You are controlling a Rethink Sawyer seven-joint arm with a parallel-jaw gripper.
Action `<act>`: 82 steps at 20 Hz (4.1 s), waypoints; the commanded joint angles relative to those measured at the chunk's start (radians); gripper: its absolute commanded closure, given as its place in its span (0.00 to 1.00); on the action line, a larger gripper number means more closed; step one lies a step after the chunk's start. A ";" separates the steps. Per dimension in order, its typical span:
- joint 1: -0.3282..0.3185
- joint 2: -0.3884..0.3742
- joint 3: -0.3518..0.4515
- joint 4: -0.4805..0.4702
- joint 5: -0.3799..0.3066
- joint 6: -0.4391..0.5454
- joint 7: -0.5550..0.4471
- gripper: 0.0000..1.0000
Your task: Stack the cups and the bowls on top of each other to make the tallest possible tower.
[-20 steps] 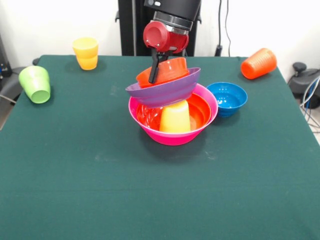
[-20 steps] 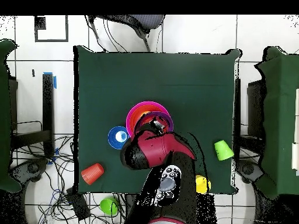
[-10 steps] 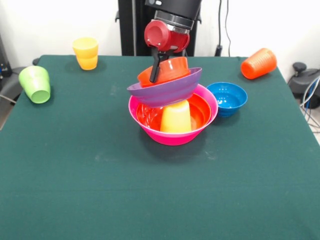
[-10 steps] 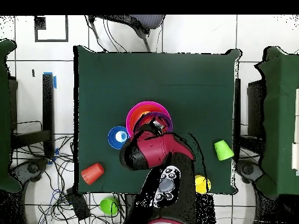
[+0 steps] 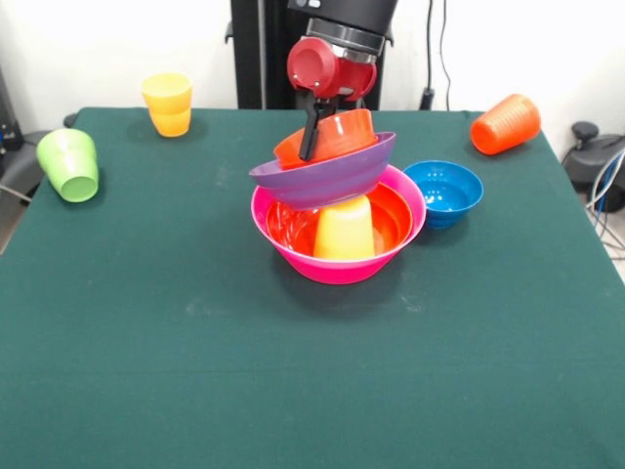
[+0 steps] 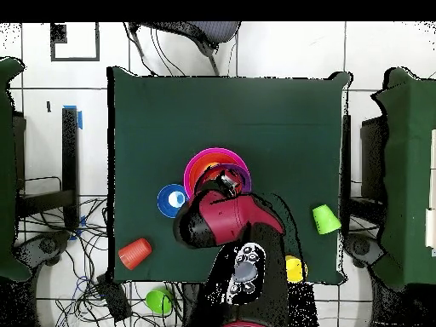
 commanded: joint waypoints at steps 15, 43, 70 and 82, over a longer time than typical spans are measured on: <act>-0.057 -0.014 0.193 0.060 0.038 -0.107 0.211 1.00; -0.077 -0.023 0.224 0.075 0.032 -0.132 0.206 1.00; -0.057 0.065 0.184 0.008 0.033 -0.250 0.210 1.00; -0.117 0.114 0.223 -0.043 0.015 -0.207 0.169 1.00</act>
